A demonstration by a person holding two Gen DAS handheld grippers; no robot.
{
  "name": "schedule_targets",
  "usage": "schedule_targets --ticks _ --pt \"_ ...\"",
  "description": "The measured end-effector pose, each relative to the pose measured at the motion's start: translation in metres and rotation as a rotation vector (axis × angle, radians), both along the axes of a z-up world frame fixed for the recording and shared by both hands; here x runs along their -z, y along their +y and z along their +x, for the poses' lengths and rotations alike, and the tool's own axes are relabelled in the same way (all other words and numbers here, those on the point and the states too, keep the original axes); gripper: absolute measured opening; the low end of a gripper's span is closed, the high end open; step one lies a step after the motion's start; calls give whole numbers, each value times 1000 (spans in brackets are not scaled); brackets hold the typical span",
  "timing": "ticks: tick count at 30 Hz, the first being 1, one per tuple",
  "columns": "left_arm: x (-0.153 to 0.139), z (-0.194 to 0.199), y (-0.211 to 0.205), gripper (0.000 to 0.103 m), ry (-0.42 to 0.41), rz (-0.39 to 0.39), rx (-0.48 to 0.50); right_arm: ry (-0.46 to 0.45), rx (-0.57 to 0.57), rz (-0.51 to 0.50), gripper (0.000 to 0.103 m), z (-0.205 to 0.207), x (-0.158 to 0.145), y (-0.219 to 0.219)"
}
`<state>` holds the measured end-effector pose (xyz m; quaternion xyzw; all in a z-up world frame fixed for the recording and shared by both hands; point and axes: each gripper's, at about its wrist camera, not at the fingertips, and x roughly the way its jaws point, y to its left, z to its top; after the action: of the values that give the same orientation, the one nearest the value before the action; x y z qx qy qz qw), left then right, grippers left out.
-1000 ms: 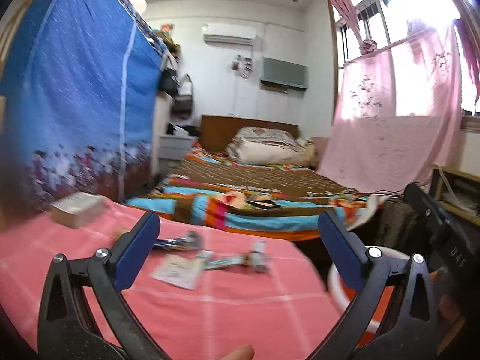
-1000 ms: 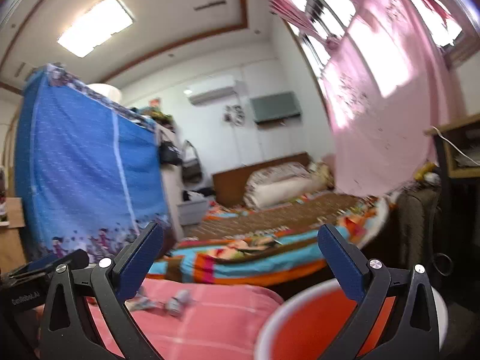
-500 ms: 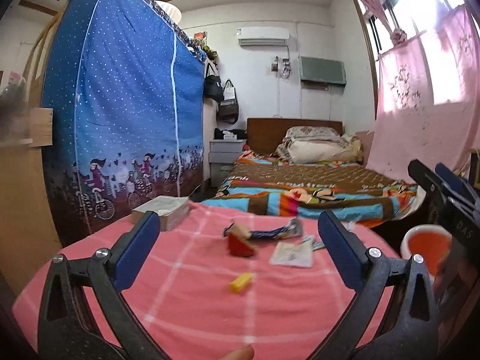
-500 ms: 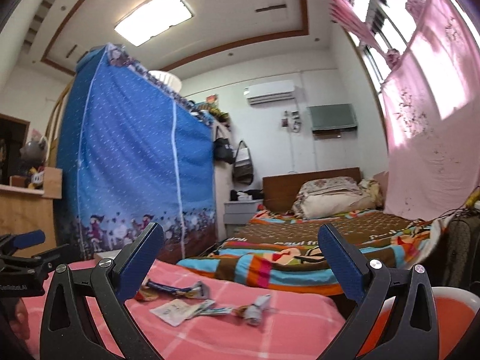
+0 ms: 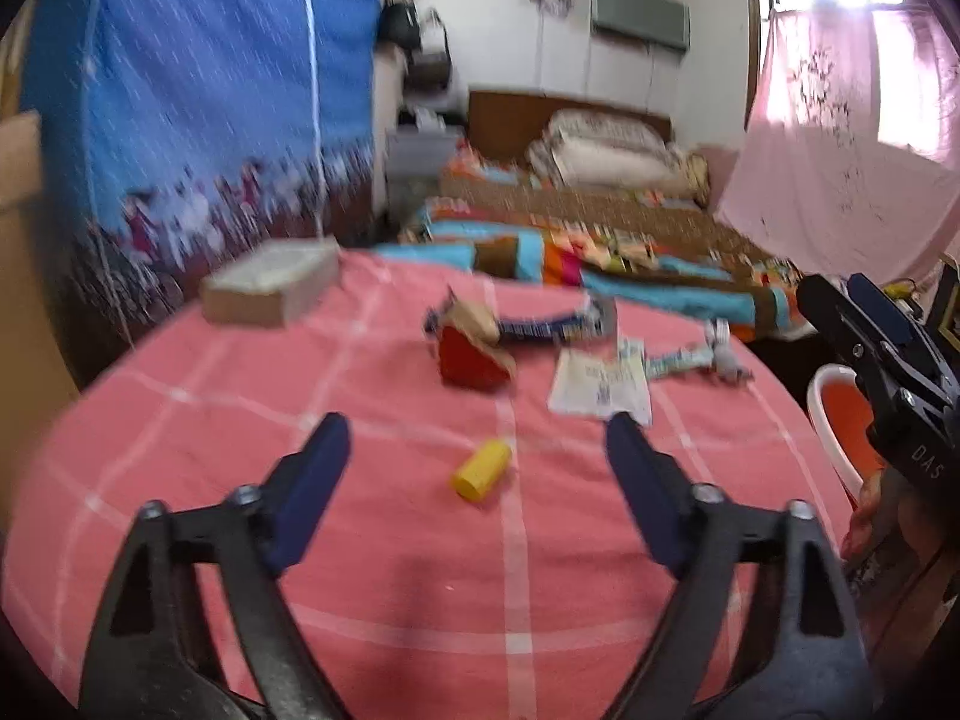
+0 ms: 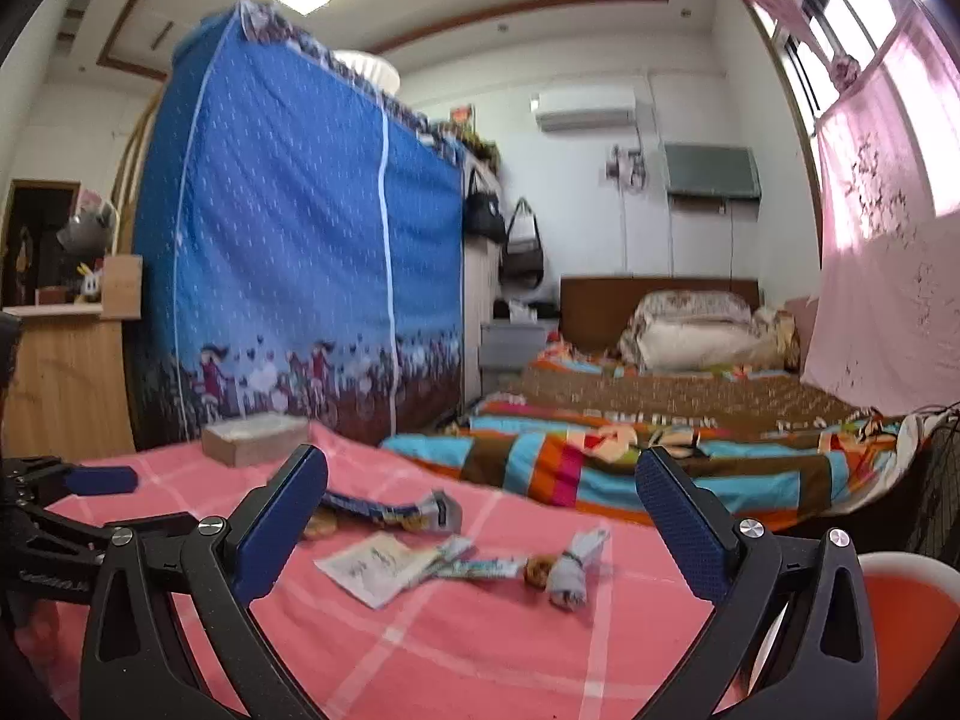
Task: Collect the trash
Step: 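Move both tools back over the bed cover, then grasp the yellow cap with the left tool while the right tool grasps the white packet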
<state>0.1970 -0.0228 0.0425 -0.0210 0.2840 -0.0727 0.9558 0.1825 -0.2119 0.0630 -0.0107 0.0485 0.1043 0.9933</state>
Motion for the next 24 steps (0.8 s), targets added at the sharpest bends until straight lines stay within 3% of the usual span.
schedule_targets --ticks 4,8,10,12,17,24 --pt "15 19 2 68 127 -36 40 95 -20 8 103 15 7 -2" --pt "27 32 0 45 231 -44 56 177 -39 0 102 30 13 1" --pt "31 37 -1 40 257 -35 47 231 -71 -9 97 38 18 4" --pt "30 37 -1 27 250 -36 47 271 -99 -20 94 45 21 8" --pt "30 36 7 23 246 -76 31 380 -163 -39 82 66 32 21" --pt "27 51 27 22 248 -174 -40 514 -260 -21 79 103 37 38"
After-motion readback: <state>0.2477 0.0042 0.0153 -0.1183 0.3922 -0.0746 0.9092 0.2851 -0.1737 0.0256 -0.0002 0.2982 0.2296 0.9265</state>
